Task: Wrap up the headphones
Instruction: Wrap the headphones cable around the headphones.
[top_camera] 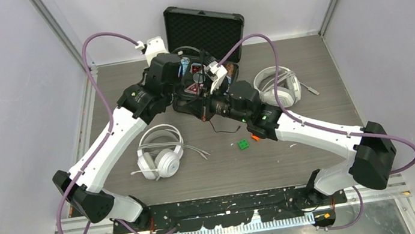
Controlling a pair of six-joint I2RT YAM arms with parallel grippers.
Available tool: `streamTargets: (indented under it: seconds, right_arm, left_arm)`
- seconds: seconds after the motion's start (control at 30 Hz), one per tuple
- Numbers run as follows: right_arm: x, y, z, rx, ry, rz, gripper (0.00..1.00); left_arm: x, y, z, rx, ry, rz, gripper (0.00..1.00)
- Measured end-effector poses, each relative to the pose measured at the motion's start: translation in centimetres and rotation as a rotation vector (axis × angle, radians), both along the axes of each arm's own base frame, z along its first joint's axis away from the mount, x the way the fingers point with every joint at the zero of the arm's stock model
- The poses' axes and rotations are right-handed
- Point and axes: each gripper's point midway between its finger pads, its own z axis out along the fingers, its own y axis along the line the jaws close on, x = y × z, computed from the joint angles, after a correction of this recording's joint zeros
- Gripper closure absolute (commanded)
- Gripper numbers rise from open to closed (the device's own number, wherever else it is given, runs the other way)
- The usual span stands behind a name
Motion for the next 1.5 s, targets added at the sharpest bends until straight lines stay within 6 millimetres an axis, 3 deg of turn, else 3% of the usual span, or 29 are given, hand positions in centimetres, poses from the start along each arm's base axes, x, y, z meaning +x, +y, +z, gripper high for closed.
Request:
streamTargets:
  seconds: [0.23, 0.47, 0.7, 1.33, 1.5]
  right_arm:
    - [0.2, -0.9, -1.2, -0.032, -0.014, -0.037, 0.92]
    - [-0.5, -2.6, -1.8, -0.072, -0.085, -0.047, 0.88]
    - [-1.0, -2.8, -3.0, -0.111, -0.11, -0.025, 0.86]
    - [-2.4, -3.7, -5.5, -0.082, -0.234, 0.017, 0.81]
    - [-2.4, -3.9, -6.1, -0.093, -0.259, 0.015, 0.72]
  left_arm:
    - [-0.1, -0.1, 1.0, -0.021, -0.009, -0.006, 1.0]
    - [-0.8, -1.0, 0.7, -0.064, 0.024, -0.037, 1.0]
    - [-0.8, -1.5, 2.2, -0.131, 0.002, -0.04, 1.0]
    - [-1.7, -2.1, 3.4, -0.19, 0.015, -0.082, 1.0]
    - [-2.1, -2.7, 4.6, -0.254, 0.006, -0.107, 1.0]
